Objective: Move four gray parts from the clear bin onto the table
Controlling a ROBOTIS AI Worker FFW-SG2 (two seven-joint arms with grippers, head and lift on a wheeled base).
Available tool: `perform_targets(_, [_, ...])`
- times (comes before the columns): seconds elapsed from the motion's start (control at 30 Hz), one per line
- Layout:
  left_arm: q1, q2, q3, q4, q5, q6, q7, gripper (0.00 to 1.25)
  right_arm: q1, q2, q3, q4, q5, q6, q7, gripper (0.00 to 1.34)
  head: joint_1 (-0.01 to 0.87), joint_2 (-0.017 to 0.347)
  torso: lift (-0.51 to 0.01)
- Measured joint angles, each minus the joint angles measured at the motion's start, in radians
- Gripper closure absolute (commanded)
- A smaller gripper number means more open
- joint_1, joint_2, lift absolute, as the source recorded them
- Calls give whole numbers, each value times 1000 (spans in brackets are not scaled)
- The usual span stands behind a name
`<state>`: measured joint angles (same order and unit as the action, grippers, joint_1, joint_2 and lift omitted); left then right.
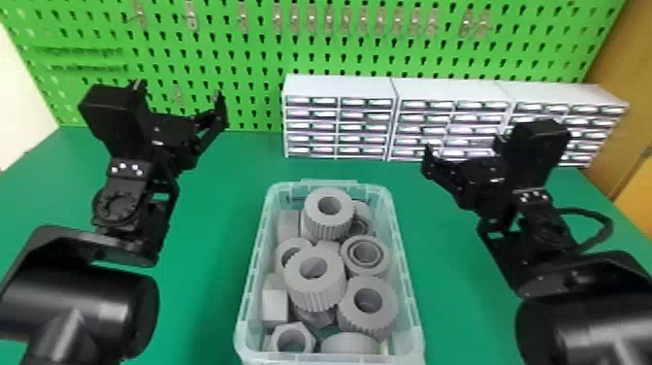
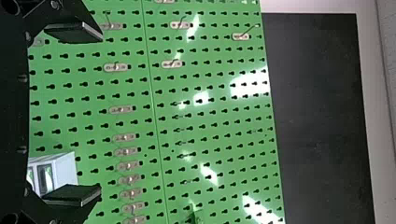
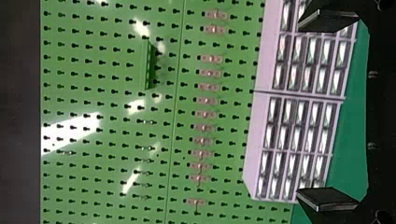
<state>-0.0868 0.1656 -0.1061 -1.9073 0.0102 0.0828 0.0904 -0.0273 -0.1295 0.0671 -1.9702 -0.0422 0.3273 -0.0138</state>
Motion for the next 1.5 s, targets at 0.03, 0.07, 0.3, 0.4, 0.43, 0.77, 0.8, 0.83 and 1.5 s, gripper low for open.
perform_targets(0.03, [2, 0, -3, 2, 0, 0, 0, 136, 6, 3, -10, 0, 8, -4, 0, 64, 686, 26, -50])
perform_targets(0.07, [4, 0, -6, 5, 0, 0, 0, 136, 11, 5, -21, 2, 15, -7, 1, 62, 686, 26, -50])
perform_targets(0.3, [11, 2, -31, 40, 13, 0, -8, 137, 43, 21, -101, 17, 31, -52, 5, 62, 686, 26, -50])
perform_targets(0.4, [11, 2, -42, 59, 15, 0, -9, 137, 40, 26, -109, 32, 33, -65, 7, 62, 686, 26, -50])
perform_targets(0.43, [11, 2, -43, 64, 16, 1, -9, 134, 38, 27, -108, 37, 33, -68, 9, 62, 686, 26, -50])
perform_targets(0.77, [7, 2, -37, 96, 33, 16, -26, 133, 6, 31, -88, 57, 28, -72, 11, 64, 686, 26, -50])
perform_targets(0.8, [6, 2, -38, 96, 33, 17, -27, 133, 4, 31, -89, 57, 26, -68, 11, 65, 686, 26, -50])
perform_targets(0.83, [5, 2, -39, 97, 34, 18, -27, 134, 2, 30, -91, 57, 23, -63, 11, 67, 686, 26, -50])
perform_targets(1.5, [1, 2, -35, 99, 43, 21, -29, 133, -27, 8, -43, 56, -3, 13, 11, 68, 686, 26, -50])
